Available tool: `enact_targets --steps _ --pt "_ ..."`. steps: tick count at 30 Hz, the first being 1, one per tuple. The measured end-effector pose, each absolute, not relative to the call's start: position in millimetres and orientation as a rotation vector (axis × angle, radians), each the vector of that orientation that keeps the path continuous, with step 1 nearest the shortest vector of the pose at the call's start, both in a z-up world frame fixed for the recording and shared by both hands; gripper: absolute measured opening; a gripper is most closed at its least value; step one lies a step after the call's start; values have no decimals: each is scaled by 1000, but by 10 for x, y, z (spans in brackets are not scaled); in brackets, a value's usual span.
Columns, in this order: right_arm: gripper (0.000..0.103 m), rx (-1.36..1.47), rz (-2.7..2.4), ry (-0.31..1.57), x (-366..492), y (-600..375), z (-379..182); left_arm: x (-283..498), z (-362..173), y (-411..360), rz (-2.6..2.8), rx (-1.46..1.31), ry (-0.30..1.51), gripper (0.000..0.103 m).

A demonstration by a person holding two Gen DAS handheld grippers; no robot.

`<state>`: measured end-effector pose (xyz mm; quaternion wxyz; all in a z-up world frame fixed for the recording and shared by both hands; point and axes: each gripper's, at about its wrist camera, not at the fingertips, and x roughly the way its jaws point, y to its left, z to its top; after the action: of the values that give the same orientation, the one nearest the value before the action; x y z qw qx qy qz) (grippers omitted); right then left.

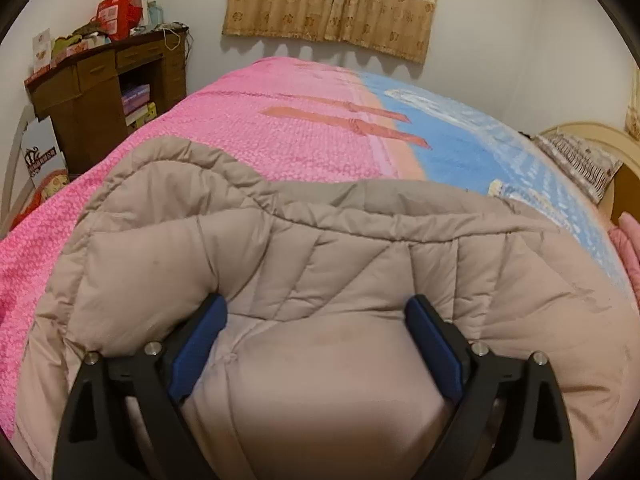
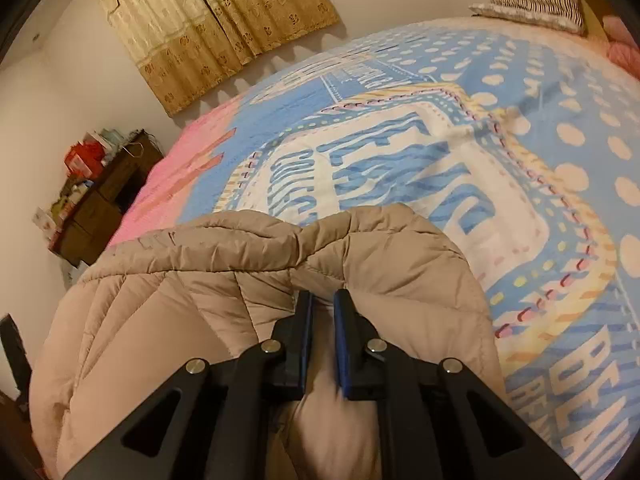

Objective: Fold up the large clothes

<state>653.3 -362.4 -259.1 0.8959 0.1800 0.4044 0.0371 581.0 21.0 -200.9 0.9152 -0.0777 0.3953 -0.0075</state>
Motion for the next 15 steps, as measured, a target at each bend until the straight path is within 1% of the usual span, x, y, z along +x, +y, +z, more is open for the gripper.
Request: enact_targets --steps 4,7,10,13,15 --pt "10 298 43 841 6534 -3536 -2526 5768 -1937 208 -13 -148 827 93" --pt "13 212 35 879 6525 -3428 -2322 5672 -1757 278 -37 -155 846 92" --pt "13 226 107 767 6296 -3366 -1925 5380 -1454 455 -66 -187 765 92" --pt "14 215 222 730 6119 -3201 -1572 5058 -1166 693 -56 -151 676 92" --pt "21 218 313 716 6028 -3096 -1426 4889 -1034 921 -5 -133 621 95"
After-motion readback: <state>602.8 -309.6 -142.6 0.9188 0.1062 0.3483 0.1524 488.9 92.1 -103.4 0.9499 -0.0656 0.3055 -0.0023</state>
